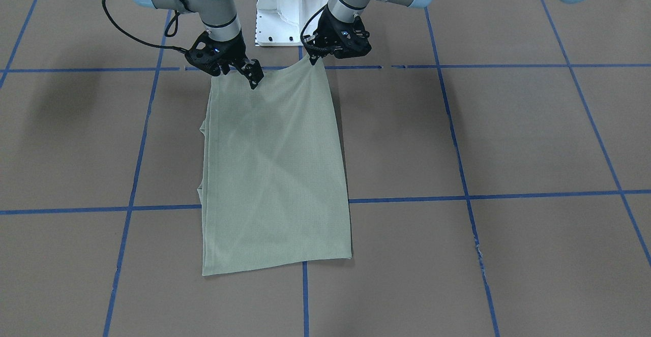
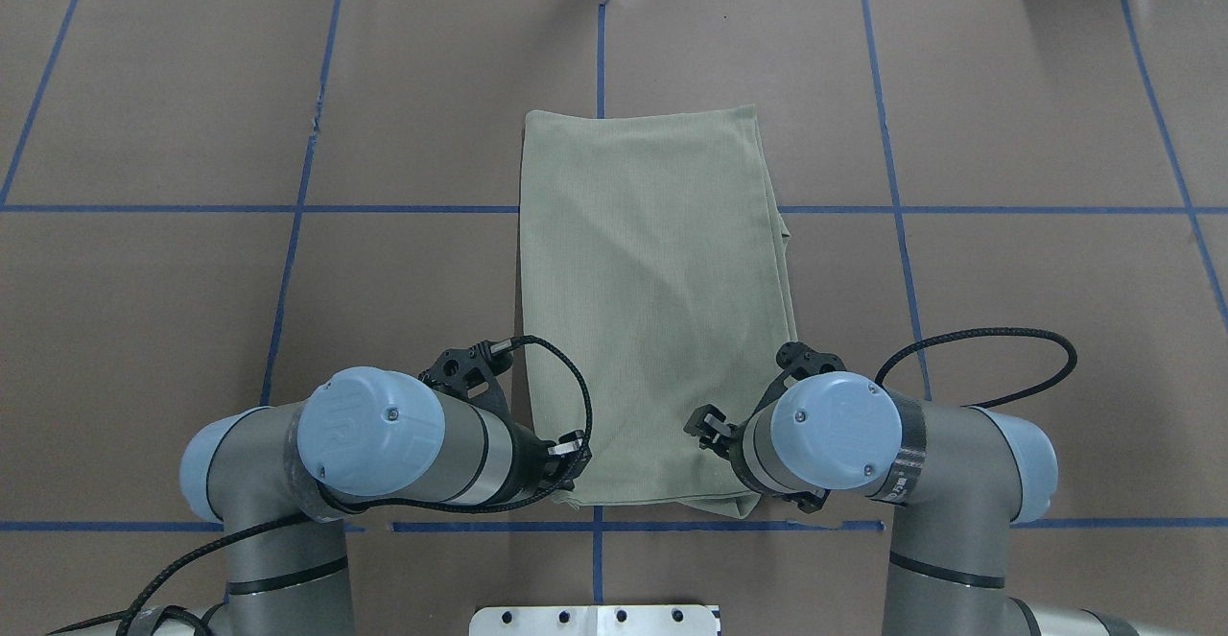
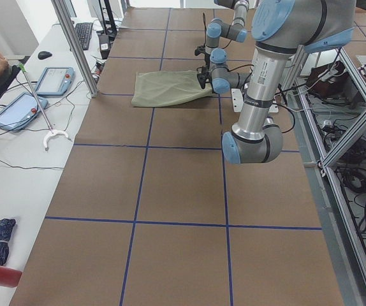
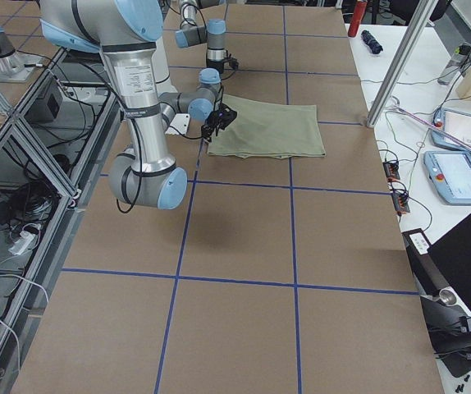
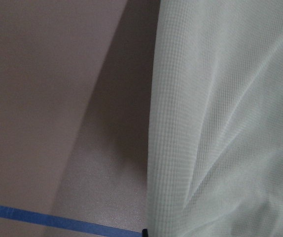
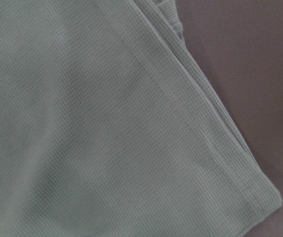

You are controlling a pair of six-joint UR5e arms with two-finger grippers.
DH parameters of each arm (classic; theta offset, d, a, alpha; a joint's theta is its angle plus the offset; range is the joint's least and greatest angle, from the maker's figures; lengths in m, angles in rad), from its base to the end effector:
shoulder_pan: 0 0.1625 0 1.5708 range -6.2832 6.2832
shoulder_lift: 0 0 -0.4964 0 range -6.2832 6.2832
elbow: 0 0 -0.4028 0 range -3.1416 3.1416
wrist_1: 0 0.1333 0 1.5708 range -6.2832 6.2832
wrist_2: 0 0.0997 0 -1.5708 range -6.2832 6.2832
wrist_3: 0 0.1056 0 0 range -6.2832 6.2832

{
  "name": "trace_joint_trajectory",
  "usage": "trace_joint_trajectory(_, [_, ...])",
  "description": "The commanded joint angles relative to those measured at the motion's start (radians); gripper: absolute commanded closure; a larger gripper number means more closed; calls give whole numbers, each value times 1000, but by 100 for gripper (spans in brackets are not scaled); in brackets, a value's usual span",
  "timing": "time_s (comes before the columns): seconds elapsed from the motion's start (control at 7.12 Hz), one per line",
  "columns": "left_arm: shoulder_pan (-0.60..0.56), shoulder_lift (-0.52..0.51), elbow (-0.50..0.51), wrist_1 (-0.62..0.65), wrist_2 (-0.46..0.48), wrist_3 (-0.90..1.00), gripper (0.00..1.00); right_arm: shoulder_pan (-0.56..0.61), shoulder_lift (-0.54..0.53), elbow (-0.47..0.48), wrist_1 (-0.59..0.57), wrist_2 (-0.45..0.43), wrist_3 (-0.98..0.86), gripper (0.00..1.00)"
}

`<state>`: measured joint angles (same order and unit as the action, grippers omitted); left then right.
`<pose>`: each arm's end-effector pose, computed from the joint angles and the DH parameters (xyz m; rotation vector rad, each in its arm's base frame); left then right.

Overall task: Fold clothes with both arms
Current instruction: 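Grasp the shirt's near edge with both grippers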

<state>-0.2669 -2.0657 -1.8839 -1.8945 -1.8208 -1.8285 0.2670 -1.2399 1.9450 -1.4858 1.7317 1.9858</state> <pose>0.5978 -0.2746 0.2614 -0.2184 1.1312 -0.3242 -0.5598 -0.2738 0.3734 -0.2135 -0.7866 0.5810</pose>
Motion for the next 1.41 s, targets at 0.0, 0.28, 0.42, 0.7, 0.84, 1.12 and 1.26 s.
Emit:
trace_joint_trajectory(0.0, [0,-5,-3,0,0,0,100,-18,-24,2,1,-17,8,0])
trace_joint_trajectory(0.28, [2,-10,-1,0,0,0,100,-22,-41,-3,7,-18,8,0])
trace_joint_trajectory(0.42, [2,-11,2,0,0,0,100,-23,-42,-5,7,-18,8,0])
trace_joint_trajectory(0.7, [2,-11,2,0,0,0,100,-32,-41,-5,7,-24,10,29])
trace_joint_trajectory(0.84, [2,-11,2,0,0,0,100,-35,-41,-6,7,-24,8,62])
trace_joint_trajectory(1.12, [2,-11,2,0,0,0,100,-40,-32,-8,7,-18,5,99])
trace_joint_trajectory(1.26, [2,-11,2,0,0,0,100,-40,-23,-2,7,-15,2,100])
